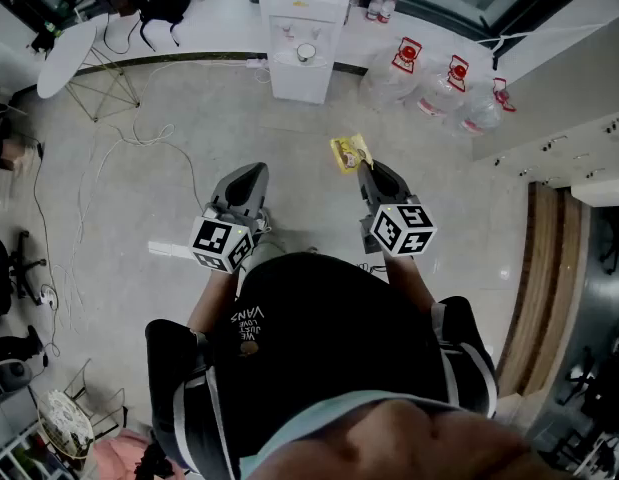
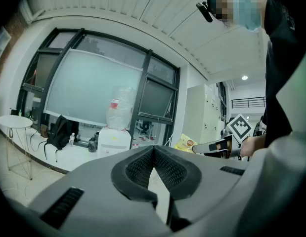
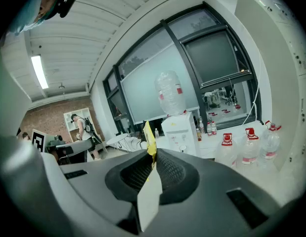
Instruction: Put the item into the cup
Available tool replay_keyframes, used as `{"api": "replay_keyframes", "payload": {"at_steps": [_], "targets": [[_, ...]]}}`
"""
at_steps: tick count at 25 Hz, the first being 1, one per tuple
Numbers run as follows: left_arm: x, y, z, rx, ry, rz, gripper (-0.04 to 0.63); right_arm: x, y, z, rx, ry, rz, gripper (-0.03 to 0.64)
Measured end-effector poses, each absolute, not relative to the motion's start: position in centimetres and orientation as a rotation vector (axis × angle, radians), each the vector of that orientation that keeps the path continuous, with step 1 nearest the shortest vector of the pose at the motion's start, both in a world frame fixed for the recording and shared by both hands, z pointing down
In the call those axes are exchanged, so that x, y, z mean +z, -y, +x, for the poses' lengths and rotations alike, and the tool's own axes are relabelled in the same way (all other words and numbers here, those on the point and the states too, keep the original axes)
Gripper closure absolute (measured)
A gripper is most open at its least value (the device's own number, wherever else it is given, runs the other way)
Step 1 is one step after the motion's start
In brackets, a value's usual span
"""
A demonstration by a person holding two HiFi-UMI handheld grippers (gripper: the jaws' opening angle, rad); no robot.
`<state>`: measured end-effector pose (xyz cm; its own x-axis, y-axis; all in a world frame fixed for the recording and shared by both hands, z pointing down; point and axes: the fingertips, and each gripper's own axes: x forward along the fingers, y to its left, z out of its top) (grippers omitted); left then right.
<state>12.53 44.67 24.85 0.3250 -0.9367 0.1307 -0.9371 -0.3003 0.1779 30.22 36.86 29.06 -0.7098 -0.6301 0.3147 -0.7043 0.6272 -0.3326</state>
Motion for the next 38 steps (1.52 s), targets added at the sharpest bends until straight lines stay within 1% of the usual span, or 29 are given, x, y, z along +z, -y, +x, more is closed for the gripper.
{"api": "replay_keyframes", "payload": {"at_steps": [7,14,27,34,38], "targets": [[25.8,-43.2,11.2,0.0,1.68,2.368,0.577,29.1,-35.3,29.0,0.665,2.682,1.136,0.56],[26.5,-40.1,7.5,-0.026,1.599,2.425,0.575,28.9,-33.0,25.0,0.667,2.663,1.187,0.558],[27.8,-34.1,-3.5,0.21,1.421,2.563,0.575,29.7,-29.1,15.3,0.716,2.56,1.394,0.559],[29.7,-29.1,-3.5,0.222,1.325,2.541,0.575,30.6,-25.1,15.2,0.726,2.491,1.404,0.558],[30.0,-25.3,-2.5,0.218,1.335,2.529,0.575,30.4,-21.1,15.4,0.646,2.497,1.365,0.558]]}}
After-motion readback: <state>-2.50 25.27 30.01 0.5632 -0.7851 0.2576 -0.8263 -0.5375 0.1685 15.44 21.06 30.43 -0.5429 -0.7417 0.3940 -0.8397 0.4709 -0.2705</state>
